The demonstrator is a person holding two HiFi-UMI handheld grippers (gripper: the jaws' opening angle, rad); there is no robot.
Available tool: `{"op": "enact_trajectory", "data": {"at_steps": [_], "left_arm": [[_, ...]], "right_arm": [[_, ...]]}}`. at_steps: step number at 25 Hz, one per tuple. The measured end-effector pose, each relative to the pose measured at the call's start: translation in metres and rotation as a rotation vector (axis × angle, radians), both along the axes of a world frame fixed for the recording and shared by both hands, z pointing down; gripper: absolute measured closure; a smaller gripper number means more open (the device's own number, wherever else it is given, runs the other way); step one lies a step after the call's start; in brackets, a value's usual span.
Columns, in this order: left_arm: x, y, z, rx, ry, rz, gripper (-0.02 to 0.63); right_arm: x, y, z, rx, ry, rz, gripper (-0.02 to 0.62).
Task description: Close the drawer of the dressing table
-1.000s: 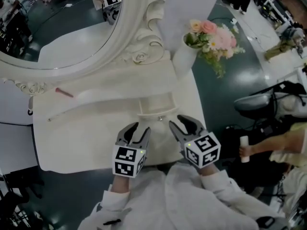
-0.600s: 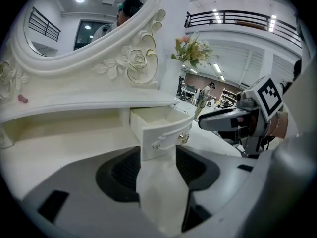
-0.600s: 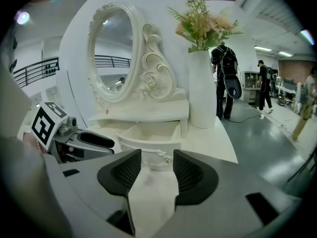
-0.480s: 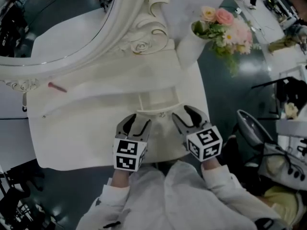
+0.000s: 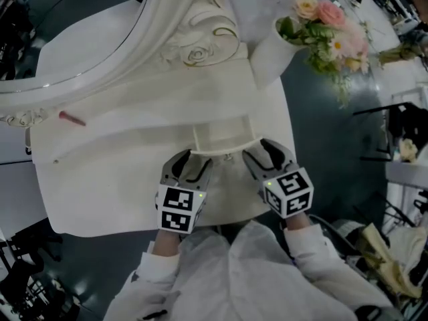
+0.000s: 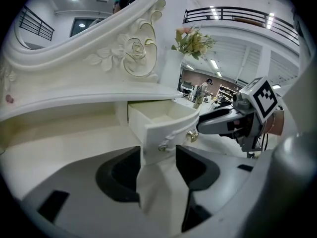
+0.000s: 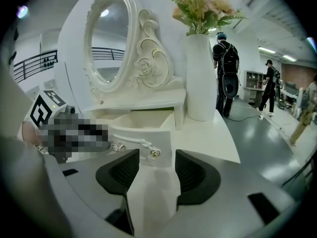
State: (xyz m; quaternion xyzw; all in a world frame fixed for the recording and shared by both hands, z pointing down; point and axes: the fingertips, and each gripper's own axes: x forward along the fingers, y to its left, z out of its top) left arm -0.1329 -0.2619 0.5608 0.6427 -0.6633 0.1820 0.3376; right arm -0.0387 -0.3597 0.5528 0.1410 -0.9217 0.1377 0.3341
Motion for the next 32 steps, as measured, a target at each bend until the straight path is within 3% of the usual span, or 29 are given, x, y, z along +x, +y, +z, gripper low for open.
{"op": "enact_trajectory", "data": {"at_steps": [11,17,32], "left_arm": [[-0.001,-0.010,0.002,0.008,-0.051,0.062,0.402],[-0.001,-0.009,0.002,-0.003,-0.057,0.064,0.407],[-0.005,-0.012,-0.007,0.015,-0.106,0.084,0.408]], "right_arm": [[-0.008,0.001,0.000,0.014,-0.028,-0.081,0.388],[-0.007,0.000,-0.002,0.039,0.005,-0.131,0.391],[-0.013,0.000,-0.012,0.073,-0.006,-0.134,0.397]]}}
